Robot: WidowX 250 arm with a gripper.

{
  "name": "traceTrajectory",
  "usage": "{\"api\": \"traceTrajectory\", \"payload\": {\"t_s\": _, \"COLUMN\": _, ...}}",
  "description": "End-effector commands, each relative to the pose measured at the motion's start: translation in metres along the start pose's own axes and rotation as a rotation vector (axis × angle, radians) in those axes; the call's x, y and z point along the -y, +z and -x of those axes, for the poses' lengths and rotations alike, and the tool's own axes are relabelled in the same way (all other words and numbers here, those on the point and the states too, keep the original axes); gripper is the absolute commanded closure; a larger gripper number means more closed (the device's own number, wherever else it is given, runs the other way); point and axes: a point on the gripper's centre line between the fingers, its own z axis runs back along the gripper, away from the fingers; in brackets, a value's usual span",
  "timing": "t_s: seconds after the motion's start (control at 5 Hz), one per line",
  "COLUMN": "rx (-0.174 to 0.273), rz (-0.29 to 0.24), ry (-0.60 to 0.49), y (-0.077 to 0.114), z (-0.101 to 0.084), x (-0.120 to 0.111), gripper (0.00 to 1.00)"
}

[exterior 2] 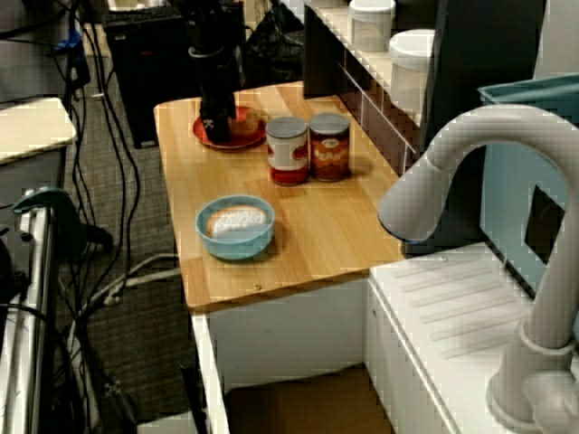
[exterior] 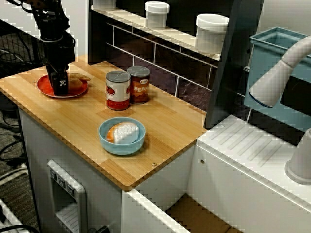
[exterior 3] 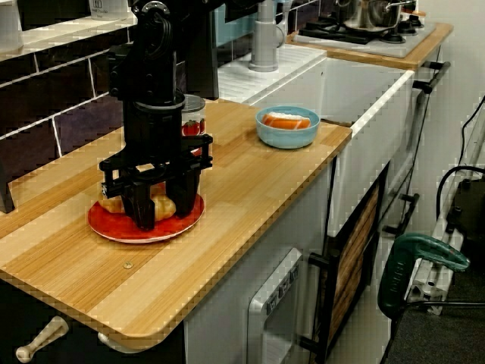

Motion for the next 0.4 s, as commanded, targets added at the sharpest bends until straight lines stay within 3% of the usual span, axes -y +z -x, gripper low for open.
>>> {"api": "traceTrajectory", "payload": {"t_s": 0.0, "rx": 0.049, "rz": 0.015, "ry": -0.015, "y": 0.048, "z": -0.005, "x": -0.003, "gripper": 1.00}}
{"api": "traceTrajectory", "payload": {"t_s": 0.2, "rx": 0.083, "rz": 0.051, "ry": -0.030, "y": 0.068, "z": -0.005, "x": 0.003, "gripper": 1.00}}
